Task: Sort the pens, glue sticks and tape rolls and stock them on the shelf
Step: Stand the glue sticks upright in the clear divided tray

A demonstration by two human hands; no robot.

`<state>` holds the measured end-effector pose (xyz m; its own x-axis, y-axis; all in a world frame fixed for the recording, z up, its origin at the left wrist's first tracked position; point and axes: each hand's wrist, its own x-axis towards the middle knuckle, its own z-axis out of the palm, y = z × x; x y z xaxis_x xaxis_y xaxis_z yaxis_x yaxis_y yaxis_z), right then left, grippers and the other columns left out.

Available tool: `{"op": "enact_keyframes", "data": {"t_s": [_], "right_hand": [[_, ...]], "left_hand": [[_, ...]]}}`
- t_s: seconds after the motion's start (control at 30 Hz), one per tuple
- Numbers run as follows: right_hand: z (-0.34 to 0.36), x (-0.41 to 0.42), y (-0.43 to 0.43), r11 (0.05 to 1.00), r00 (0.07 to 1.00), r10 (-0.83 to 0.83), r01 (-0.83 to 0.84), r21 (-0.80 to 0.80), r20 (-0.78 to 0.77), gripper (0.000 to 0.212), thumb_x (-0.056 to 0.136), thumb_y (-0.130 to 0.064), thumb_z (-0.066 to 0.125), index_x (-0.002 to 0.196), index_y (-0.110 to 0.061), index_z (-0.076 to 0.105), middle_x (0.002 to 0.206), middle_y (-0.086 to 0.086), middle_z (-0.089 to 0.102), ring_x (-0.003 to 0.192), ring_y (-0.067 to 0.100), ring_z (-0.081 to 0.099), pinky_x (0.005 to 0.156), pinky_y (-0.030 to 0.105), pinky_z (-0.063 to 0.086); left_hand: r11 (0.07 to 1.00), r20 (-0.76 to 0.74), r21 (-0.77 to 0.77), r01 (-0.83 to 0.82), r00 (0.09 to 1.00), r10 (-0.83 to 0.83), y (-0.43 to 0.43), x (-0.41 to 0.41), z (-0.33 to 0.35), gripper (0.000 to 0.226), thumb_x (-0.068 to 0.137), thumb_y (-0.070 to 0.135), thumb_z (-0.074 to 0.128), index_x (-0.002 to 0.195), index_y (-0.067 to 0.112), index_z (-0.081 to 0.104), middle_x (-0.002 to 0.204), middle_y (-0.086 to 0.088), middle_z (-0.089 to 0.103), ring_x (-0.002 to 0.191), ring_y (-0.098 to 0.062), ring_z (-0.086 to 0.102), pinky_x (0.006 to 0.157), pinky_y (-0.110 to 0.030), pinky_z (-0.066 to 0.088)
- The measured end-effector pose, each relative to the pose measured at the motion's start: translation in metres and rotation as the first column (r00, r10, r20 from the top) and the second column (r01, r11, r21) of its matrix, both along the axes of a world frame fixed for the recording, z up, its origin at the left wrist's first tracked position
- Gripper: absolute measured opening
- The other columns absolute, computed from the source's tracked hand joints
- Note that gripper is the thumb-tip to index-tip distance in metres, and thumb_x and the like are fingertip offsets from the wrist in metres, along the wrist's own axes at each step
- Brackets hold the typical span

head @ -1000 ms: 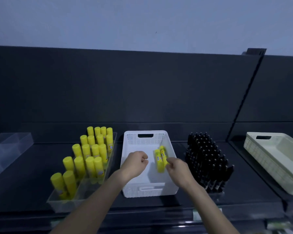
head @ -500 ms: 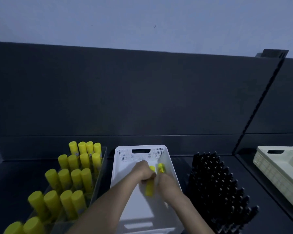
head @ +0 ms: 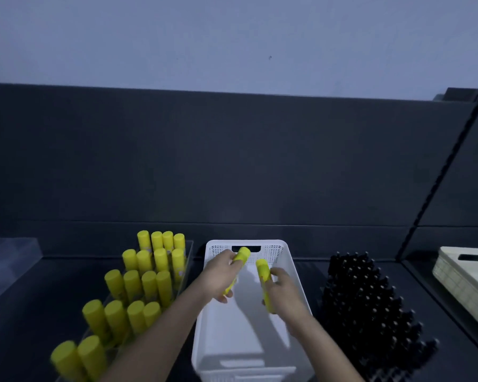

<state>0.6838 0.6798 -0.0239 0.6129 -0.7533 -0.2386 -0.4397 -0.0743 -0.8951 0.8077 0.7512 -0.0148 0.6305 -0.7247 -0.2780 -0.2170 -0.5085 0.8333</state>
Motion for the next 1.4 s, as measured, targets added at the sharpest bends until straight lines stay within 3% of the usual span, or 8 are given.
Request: {"op": "enact_keyframes", "data": {"t_s": [0.2,0.47,0.73,0.9,1.03,1.17,1.3,1.4], "right_hand": [[0.03,-0.047,0.043,0.925,0.91,-0.127,-0.035,0.379,0.396,0.015,0.093,-0.004,0.039,0.094,-0.008,0.053,0.075,0.013,0.062,0.047,0.016,0.044,0.042,0.023,0.033],[0.028,-0.061,0.1,0.871,0.905,-0.062,-0.157,0.465,0.422,0.015,0.085,0.001,0.056,0.099,-0.003,0.053,0.078,0.015,0.064,0.048,0.013,0.043,0.042,0.019,0.035],[0.034,-0.031,0.148,0.957,0.933,0.289,-0.29,-0.023,0.213,0.014,0.076,0.0,0.069,0.084,-0.01,0.063,0.061,0.001,0.053,0.054,0.013,0.045,0.048,0.017,0.036],[0.019,0.016,0.18,0.825,0.926,0.367,-0.367,-0.429,-0.088,0.024,0.076,-0.005,0.066,0.091,-0.018,0.052,0.081,0.0,0.06,0.072,0.018,0.056,0.056,0.016,0.038],[-0.002,0.035,0.195,0.772,0.905,0.365,-0.425,-0.472,-0.217,0.034,0.081,-0.009,0.062,0.113,-0.011,0.05,0.099,0.012,0.064,0.085,0.026,0.06,0.067,0.028,0.046],[-0.012,0.04,0.199,0.741,0.898,0.364,-0.441,-0.506,-0.248,0.029,0.082,-0.018,0.065,0.107,-0.009,0.053,0.094,0.008,0.064,0.085,0.024,0.06,0.073,0.033,0.049],[-0.018,0.043,0.202,0.693,0.897,0.328,-0.441,-0.569,-0.297,0.025,0.083,-0.027,0.064,0.099,-0.009,0.057,0.097,0.008,0.064,0.09,0.025,0.059,0.075,0.036,0.049],[-0.022,0.044,0.204,0.681,0.908,0.302,-0.419,-0.601,-0.291,0.025,0.084,-0.029,0.062,0.101,-0.011,0.057,0.098,0.008,0.064,0.091,0.025,0.059,0.075,0.034,0.049]], "left_hand": [[0.981,-0.051,-0.163,-0.101,0.994,0.094,0.062,-0.039,0.019,0.011,0.095,0.03,0.044,0.101,0.022,0.046,0.067,-0.004,0.048,0.041,-0.015,0.029,0.039,-0.013,0.019],[0.966,0.004,-0.192,-0.173,0.984,0.177,0.167,-0.058,0.035,0.016,0.087,0.008,0.053,0.099,0.017,0.048,0.081,-0.013,0.055,0.057,-0.018,0.044,0.047,-0.021,0.034],[0.935,-0.043,-0.247,-0.256,0.966,0.253,0.253,-0.05,0.022,0.004,0.092,0.015,0.055,0.092,0.017,0.052,0.077,-0.005,0.059,0.051,-0.013,0.039,0.041,-0.019,0.032],[0.918,0.008,-0.276,-0.285,0.954,0.299,0.297,-0.035,0.016,0.01,0.085,0.012,0.066,0.087,0.014,0.056,0.077,-0.003,0.063,0.043,-0.004,0.044,0.044,-0.018,0.034],[0.926,0.138,-0.229,-0.3,0.932,0.336,0.322,-0.024,0.015,0.021,0.067,0.018,0.079,0.077,0.015,0.061,0.068,0.004,0.064,0.053,-0.003,0.052,0.052,-0.017,0.038],[0.95,0.153,-0.217,-0.226,0.953,0.262,0.334,-0.017,0.014,0.016,0.065,0.02,0.076,0.076,0.023,0.066,0.063,0.011,0.064,0.057,0.0,0.054,0.057,-0.016,0.04],[0.981,0.25,-0.157,-0.116,0.956,0.153,0.332,-0.011,0.012,0.02,0.072,0.019,0.068,0.084,0.032,0.059,0.091,0.004,0.06,0.076,-0.005,0.056,0.062,-0.015,0.039],[0.987,0.314,-0.144,-0.065,0.943,0.108,0.324,-0.009,0.012,0.031,0.075,0.005,0.07,0.087,0.025,0.049,0.075,0.005,0.052,0.061,-0.006,0.047,0.052,-0.011,0.037]]}}
